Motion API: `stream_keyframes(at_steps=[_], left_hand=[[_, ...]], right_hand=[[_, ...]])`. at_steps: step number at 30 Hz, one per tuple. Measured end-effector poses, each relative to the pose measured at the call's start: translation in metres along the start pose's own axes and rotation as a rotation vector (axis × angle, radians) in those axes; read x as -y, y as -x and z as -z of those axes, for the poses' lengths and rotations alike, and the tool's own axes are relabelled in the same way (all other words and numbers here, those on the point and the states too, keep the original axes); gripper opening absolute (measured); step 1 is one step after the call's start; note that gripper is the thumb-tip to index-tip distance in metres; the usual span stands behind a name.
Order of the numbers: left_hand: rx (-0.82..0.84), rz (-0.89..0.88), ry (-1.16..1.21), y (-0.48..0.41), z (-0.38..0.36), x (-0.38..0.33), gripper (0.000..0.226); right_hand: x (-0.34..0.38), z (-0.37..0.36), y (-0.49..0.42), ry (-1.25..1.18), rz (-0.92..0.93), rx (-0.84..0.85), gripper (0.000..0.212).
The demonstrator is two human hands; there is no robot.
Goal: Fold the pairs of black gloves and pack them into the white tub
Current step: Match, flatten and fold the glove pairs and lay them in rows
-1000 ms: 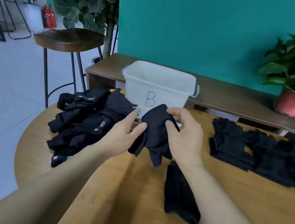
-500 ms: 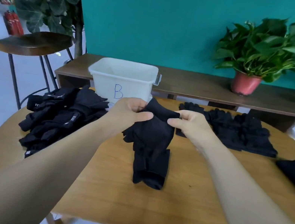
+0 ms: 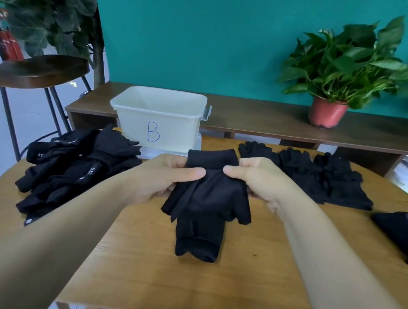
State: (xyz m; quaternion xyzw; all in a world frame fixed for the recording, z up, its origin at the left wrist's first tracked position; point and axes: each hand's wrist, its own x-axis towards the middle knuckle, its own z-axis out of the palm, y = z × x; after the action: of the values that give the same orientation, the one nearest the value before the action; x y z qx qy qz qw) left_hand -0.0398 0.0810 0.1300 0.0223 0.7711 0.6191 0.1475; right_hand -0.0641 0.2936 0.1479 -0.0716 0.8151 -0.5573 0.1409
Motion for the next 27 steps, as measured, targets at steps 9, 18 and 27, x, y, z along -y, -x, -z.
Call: stream_keyframes(at_steps=[9,18,27], left_hand=[[0.113,0.082,0.026,-0.002,0.005,0.0,0.025],[-0.08,-0.055,-0.061,-0.035,0.015,0.003,0.024],[-0.159,-0.1,-0.184,-0.097,0.031,0.02,0.026]], right_hand=[[0.001,-0.001,-0.004,-0.113,-0.049,-0.081,0.011],[-0.006,0.001,-0.03,-0.131,-0.001,-0.08,0.03],[-0.032,-0.005,-0.091,-0.135,-0.033,-0.141,0.03]])
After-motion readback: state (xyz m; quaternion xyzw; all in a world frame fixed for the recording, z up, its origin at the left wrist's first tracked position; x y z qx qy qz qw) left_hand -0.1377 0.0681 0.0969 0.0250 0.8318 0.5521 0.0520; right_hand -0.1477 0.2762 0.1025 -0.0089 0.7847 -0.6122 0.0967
